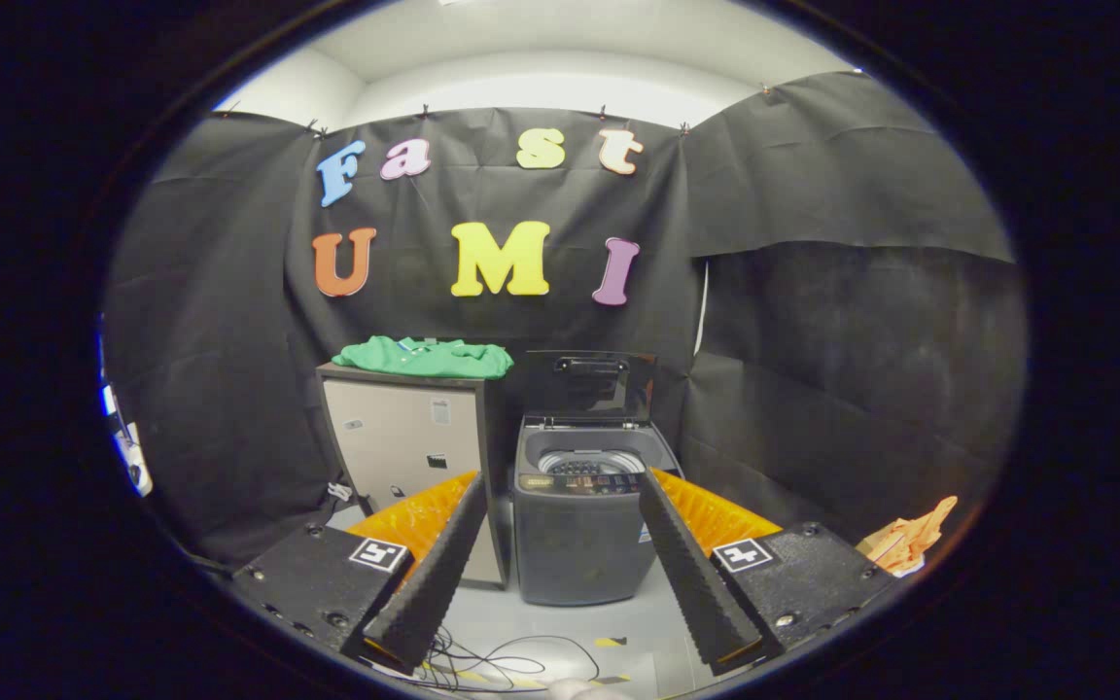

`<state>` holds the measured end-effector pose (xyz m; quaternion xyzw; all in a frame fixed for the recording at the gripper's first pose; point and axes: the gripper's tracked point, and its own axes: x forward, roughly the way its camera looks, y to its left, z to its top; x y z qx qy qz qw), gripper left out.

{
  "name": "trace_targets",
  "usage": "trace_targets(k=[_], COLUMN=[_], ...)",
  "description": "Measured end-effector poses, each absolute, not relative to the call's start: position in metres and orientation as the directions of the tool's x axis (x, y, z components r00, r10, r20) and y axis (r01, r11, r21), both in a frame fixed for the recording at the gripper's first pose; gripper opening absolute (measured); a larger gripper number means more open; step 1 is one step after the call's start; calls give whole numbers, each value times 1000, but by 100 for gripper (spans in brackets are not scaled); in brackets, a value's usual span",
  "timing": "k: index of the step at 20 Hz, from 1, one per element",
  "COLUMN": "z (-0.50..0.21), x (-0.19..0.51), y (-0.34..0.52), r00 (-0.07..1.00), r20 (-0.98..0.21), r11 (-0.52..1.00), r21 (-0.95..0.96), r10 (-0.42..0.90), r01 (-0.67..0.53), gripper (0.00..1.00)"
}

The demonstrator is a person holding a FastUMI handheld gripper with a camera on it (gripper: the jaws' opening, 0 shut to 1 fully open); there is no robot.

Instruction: Put the clothes into the washing machine and then close the washing machine lid.

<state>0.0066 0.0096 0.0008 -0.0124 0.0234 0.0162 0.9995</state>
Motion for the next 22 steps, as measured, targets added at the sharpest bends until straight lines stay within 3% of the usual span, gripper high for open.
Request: trace_targets(k=[11, 14, 22], z=[90, 128, 214], x=[76, 112, 231], y=[16, 18, 81], r00=[1000, 999, 996], r20=[19, 30, 54], r11=[1000, 1000, 996], r21=[25, 24, 58], r10=[11, -12, 68], r01=[-12, 11, -71], gripper=[99, 99, 99])
